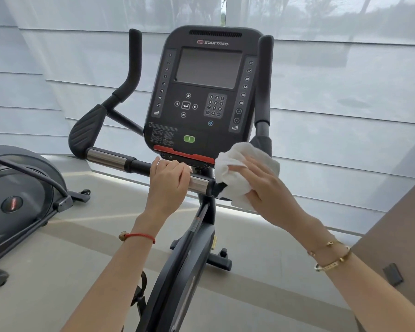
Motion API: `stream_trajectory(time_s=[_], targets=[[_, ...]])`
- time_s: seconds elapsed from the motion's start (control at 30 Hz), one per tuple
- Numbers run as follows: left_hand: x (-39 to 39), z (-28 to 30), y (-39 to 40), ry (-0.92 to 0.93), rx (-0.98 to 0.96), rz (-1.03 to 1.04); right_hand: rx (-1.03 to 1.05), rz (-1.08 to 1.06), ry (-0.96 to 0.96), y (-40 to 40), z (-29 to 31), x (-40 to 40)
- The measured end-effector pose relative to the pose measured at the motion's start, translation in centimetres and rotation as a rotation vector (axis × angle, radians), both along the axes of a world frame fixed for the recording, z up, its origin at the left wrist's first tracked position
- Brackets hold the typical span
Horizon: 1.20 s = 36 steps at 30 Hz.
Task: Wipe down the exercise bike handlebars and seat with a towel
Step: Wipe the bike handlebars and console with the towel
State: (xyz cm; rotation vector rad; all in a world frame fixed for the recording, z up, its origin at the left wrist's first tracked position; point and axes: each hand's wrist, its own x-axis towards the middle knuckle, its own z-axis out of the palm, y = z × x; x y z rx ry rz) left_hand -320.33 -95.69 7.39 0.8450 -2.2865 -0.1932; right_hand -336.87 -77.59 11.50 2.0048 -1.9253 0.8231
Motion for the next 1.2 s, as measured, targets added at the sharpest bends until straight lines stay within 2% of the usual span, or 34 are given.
stream_trajectory(time_s=[0.1, 0.37, 0.47, 0.63, 0.77, 0.87, 1.0, 1.2], targets=[[0.0, 0.0, -0.1, 0.002, 0.006, -0.004, 0.024, -0.008, 0.052, -0.7, 1.2, -2.0], [-0.1, -0.1, -0.1, -0.008, -0.006, 0.016, 0.113, -0.207, -0.031, -6.2, 3.8, -5.8], [-0.1, 0.0, 0.0, 0.004, -0.005, 0.019, 0.035, -0.181, 0.023, -4.8, 2.8, -3.4], [-0.2, -0.1, -0.1, 0.008, 0.009, 0.012, -0.014, -0.088, -0.036, 0.3, 0.3, 1.1], [-0.1, -0.2, -0.3, 0.011, 0.003, 0.000, -0.017, -0.100, 0.036, 1.0, -0.6, -0.5], [-0.1, -0.2, -0.3, 0.018, 0.010, -0.008, -0.052, -0.179, -0.031, -0.6, 1.1, -2.7], [0.0, -0.1, -0.2, 0.016, 0.002, -0.014, 0.010, -0.280, -0.094, -4.5, 4.0, -5.8], [0.1, -0.1, -0.3, -0.010, -0.022, -0.012, 0.022, -0.230, -0.108, -4.4, 3.9, -4.8]])
